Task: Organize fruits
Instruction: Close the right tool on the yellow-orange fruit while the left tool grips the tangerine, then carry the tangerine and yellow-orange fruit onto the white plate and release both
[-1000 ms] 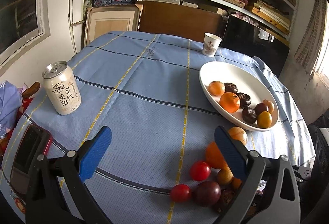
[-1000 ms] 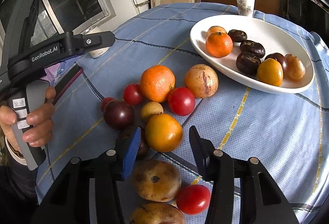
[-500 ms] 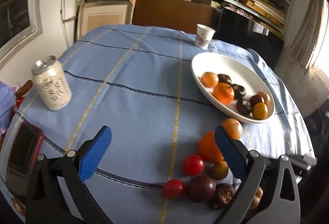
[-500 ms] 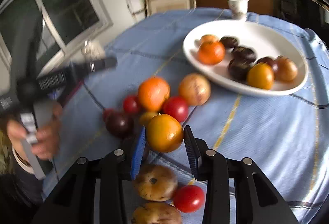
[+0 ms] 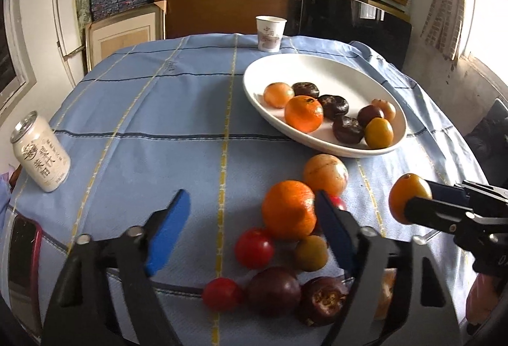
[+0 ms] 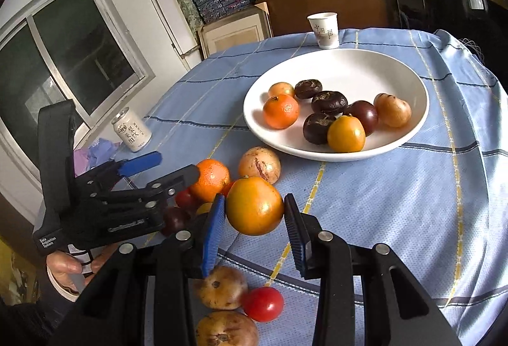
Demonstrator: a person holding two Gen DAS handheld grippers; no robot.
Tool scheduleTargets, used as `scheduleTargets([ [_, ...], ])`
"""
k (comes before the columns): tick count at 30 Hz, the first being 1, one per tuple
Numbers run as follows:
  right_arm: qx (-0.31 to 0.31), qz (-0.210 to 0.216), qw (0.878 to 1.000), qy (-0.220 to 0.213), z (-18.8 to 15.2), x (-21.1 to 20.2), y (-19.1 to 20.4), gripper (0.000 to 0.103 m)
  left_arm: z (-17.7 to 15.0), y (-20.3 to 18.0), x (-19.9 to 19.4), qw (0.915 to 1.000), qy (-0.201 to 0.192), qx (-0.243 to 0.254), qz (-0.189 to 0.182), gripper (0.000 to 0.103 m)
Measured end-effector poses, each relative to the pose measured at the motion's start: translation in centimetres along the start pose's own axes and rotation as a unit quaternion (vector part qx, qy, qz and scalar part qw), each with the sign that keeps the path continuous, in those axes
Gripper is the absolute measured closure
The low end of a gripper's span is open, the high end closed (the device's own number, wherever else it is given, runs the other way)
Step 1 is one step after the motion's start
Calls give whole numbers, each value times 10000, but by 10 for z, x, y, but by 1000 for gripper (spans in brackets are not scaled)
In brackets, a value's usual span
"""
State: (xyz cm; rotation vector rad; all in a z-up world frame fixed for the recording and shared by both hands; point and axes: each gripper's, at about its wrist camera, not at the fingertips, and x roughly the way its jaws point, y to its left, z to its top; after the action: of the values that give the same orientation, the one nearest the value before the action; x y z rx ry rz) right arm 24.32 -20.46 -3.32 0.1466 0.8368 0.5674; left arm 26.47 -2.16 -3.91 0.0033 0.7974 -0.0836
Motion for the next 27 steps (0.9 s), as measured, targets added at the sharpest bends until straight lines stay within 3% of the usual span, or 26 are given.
scheduleTargets([
  [10, 47, 19, 10000, -19, 0, -4, -1, 65, 1, -14, 20, 9992, 267, 177, -218, 38],
  [20, 61, 3, 10000, -41, 0, -6, 0, 65, 0, -15, 22, 9981, 347, 102, -502, 61],
  [27, 95, -43, 9999, -90, 0, -7, -2, 65, -1, -14, 19, 9983, 321, 68, -490, 62],
])
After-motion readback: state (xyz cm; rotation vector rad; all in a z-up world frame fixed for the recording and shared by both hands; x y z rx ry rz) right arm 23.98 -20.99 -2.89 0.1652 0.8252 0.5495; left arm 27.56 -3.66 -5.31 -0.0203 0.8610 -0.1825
